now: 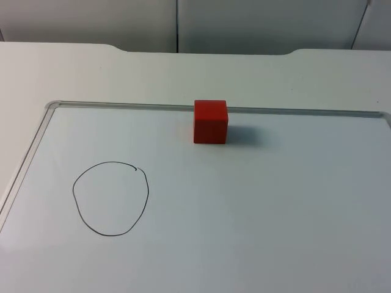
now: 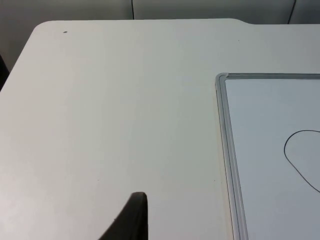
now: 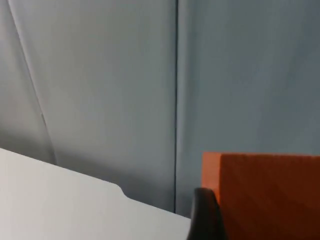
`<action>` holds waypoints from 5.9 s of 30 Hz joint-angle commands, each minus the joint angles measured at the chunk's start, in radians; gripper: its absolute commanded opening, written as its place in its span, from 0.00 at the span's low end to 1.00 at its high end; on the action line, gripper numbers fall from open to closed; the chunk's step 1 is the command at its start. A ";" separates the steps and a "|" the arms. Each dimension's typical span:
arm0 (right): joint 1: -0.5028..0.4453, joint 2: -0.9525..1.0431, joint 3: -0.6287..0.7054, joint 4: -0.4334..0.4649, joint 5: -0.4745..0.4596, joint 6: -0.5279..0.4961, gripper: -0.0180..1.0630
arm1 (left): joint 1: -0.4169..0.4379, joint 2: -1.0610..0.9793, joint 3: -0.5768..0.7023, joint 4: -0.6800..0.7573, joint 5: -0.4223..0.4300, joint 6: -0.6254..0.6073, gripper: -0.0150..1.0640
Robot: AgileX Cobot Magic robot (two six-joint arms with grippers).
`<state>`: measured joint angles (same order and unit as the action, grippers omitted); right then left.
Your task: Pick up one cube with the left hand and another cube with the right hand. First place the cube in the right hand at the target position, then stack the cube in the left hand on top.
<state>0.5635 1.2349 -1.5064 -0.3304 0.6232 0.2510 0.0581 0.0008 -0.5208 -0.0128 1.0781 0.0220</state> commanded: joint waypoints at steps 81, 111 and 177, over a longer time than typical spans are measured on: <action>-0.145 -0.542 0.668 0.115 -0.024 -0.015 0.01 | -0.429 1.507 -0.574 -1.045 -0.553 0.952 0.98; -0.145 -0.530 0.668 0.151 -0.059 -0.035 0.01 | -0.597 2.308 -1.366 -0.179 -0.264 -0.109 0.98; -0.145 -0.530 0.667 0.153 -0.082 -0.084 0.01 | -0.655 1.983 -1.437 0.046 -0.030 -0.126 0.01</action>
<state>0.4274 0.7057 -0.8421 -0.1770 0.5673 0.1666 -0.5920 2.0090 -1.9459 0.0164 1.0346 -0.1051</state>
